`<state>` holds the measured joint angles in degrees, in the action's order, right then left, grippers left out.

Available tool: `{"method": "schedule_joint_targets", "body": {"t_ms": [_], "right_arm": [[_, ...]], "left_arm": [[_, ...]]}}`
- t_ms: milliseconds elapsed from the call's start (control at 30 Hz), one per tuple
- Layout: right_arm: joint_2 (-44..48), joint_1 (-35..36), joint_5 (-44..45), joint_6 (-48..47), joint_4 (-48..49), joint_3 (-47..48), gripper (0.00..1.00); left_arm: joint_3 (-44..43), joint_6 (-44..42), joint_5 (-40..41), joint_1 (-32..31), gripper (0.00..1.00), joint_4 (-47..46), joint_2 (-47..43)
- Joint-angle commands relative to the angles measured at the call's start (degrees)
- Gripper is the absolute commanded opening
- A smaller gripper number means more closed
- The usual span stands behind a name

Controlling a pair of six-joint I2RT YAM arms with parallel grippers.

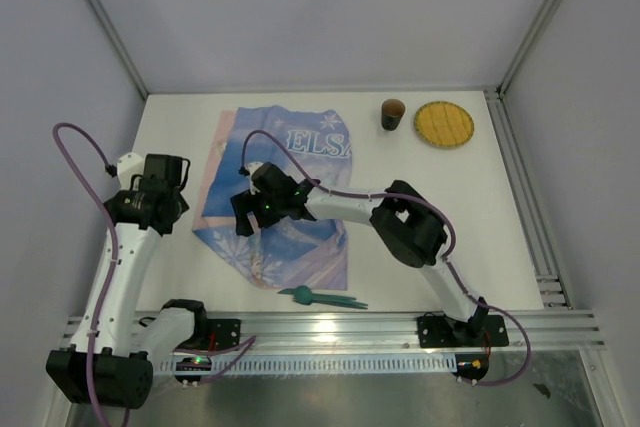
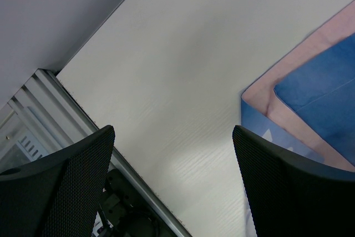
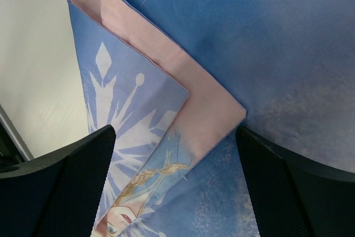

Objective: Set the dinner table for one person

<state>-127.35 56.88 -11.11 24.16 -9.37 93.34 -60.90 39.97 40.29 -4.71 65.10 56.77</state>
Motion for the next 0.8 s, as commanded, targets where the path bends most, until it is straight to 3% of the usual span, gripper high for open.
{"method": "schedule_joint_targets", "body": {"t_ms": [0, 67, 333, 667, 767], "right_arm": [[-1.15, 0.07, -1.54, 0.8, 0.58, 1.58, 0.93], [-1.58, -0.02, -2.15, 1.15, 0.66, 1.84, 0.89], [-3.52, -0.02, -5.32, 1.76, 0.4, 3.16, 0.61], [-3.78, -0.02, -6.11, 1.41, -0.21, 2.55, 0.4], [-3.78, -0.02, -5.94, 1.41, -0.91, 2.55, 0.43]], "left_arm": [[-0.18, 0.46, -0.04, 0.23, 0.9, 0.2, 0.27], [-0.09, 0.64, -0.04, 0.23, 0.89, 0.2, 0.18], [0.35, 0.82, -0.21, 0.23, 0.87, 0.2, -0.08], [1.58, 1.17, -2.15, 0.14, 0.87, -1.11, 1.32], [2.1, 1.34, -2.68, 0.23, 0.87, -1.55, 2.02]]}}
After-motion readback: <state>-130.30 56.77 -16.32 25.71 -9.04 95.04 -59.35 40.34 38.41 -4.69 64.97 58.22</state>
